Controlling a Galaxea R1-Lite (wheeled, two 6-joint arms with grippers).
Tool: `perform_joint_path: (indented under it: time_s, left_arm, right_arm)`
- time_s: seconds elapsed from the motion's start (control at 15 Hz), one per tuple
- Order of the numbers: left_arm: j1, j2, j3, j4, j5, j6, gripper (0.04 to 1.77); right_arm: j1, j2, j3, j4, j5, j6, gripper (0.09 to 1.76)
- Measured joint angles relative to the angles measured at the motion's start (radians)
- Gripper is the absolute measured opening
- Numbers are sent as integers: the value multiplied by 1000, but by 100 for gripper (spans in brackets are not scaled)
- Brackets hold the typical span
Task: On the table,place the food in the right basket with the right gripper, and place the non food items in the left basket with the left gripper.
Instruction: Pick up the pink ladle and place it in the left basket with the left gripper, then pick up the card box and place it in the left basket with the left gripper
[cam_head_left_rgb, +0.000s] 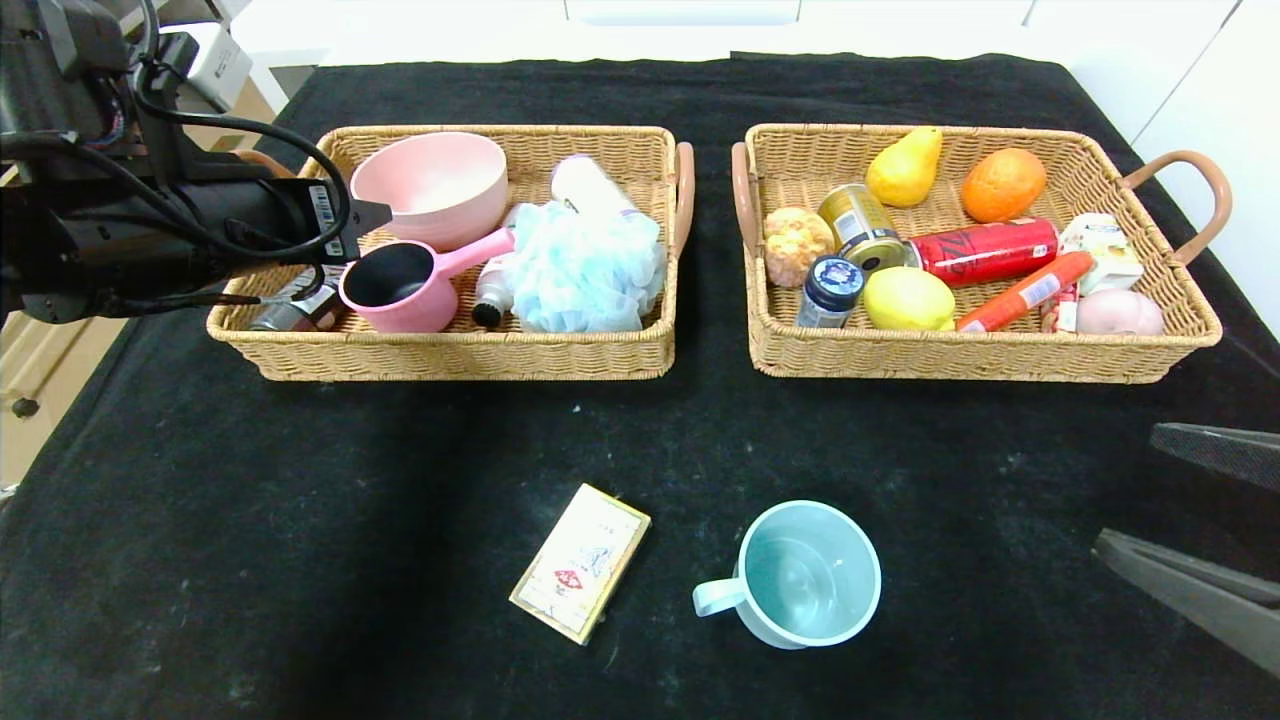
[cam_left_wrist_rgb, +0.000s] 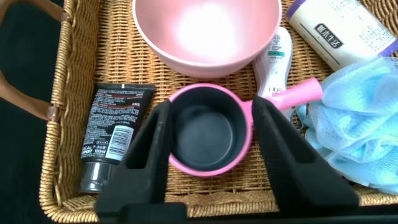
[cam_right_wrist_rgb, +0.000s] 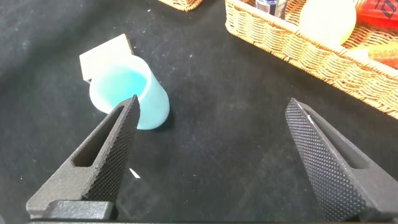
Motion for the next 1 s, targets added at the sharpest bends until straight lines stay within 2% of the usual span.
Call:
perform_joint_path:
  time_s: [0.27, 0.4, 0.6, 0.8, 1.0]
  left_arm:
    - [-15, -35, 20, 18, -2, 3, 129]
    - [-62, -76, 64, 43, -6, 16, 139]
    - [-178, -140, 134, 118, -18, 34, 149]
    - [-308, -184, 163, 235, -20, 43, 156]
    - [-414, -192, 199, 296, -8, 55, 161]
  right_arm:
    - [0, 0, 0, 0, 0, 0, 171]
    - [0, 0, 0, 0, -1, 0, 171]
    - [0, 0, 1, 0, -1, 0, 171]
    - [0, 0, 2, 0, -1, -1, 171]
    - [0, -1, 1, -1, -1, -2, 171]
